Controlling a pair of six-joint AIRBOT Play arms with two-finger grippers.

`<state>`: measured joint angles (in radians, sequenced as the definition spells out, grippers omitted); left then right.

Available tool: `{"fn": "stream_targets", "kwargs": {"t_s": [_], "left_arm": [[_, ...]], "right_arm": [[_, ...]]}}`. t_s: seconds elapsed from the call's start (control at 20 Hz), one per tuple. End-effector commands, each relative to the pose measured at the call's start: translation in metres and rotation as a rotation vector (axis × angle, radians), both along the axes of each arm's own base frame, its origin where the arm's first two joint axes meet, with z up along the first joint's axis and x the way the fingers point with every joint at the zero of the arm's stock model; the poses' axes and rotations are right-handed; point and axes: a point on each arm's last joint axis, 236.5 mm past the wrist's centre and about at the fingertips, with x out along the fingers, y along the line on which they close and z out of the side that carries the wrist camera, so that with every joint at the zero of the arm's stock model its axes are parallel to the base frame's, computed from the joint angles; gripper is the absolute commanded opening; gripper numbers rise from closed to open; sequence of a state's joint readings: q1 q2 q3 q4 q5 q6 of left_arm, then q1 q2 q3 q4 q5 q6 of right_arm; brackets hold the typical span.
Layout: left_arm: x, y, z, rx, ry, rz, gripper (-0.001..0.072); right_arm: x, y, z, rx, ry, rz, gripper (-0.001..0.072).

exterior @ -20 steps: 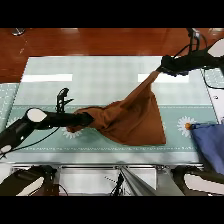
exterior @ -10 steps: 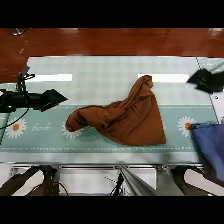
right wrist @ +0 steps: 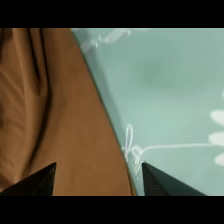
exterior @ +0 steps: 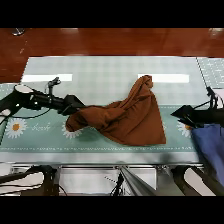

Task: Fold the shirts.

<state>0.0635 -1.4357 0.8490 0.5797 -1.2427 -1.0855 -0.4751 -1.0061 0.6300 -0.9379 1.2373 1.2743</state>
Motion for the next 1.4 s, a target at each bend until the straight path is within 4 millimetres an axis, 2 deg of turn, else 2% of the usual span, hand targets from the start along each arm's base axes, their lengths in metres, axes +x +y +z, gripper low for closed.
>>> {"fn": "stream_targets", "kwargs": {"t_s": [0.0,0.05,0.1,0.3,0.55,0.75,1.0,1.05,1.1,1.15,1.2,1.3,1.35], "left_arm": [[-0.022,-0.022,0.004,-0.089,0.040,-0.170,0.0144],[-0.024,-0.023,0.006,-0.097,0.020,-0.194,0.0025],[-0.025,-0.023,0.009,-0.103,0.012,-0.207,0.0025],[-0.023,-0.023,0.011,-0.104,0.006,-0.208,0.0024],[-0.023,-0.023,0.011,-0.104,0.006,-0.207,0.0025],[-0.023,-0.023,0.011,-0.104,0.007,-0.208,0.0025],[-0.023,-0.023,0.011,-0.104,0.007,-0.208,0.0025],[-0.023,-0.023,0.011,-0.104,0.007,-0.207,0.0024],[-0.023,-0.023,0.011,-0.104,0.007,-0.207,0.0025],[-0.023,-0.023,0.011,-0.104,0.007,-0.207,0.0025],[-0.023,-0.023,0.011,-0.104,0.007,-0.206,0.0025],[-0.020,-0.023,0.021,-0.116,0.015,-0.210,0.0024],[-0.011,-0.021,0.037,-0.125,-0.015,-0.216,0.0024]], "right_arm": [[-0.016,0.011,-0.006,0.032,0.030,0.027,0.0619],[-0.019,0.010,-0.008,0.025,0.041,0.036,0.0619],[-0.026,0.009,-0.011,0.016,0.063,0.049,0.0619],[-0.072,0.000,-0.036,-0.037,0.259,0.052,0.0619],[-0.091,0.026,-0.048,-0.018,0.318,0.146,0.0619],[-0.085,0.051,-0.058,0.019,0.325,0.205,0.0620],[-0.048,0.075,-0.071,0.086,0.243,0.167,0.0616],[-0.040,0.081,-0.070,0.112,0.229,0.160,0.0571],[-0.035,0.087,-0.069,0.127,0.222,0.174,0.0414],[-0.031,0.096,-0.066,0.144,0.205,0.212,0.0128],[-0.026,0.105,-0.060,0.151,0.162,0.277,0.0022],[0.000,0.107,-0.036,0.113,0.088,0.355,0.0022],[0.022,0.101,-0.013,0.093,0.039,0.362,0.0022]]}}
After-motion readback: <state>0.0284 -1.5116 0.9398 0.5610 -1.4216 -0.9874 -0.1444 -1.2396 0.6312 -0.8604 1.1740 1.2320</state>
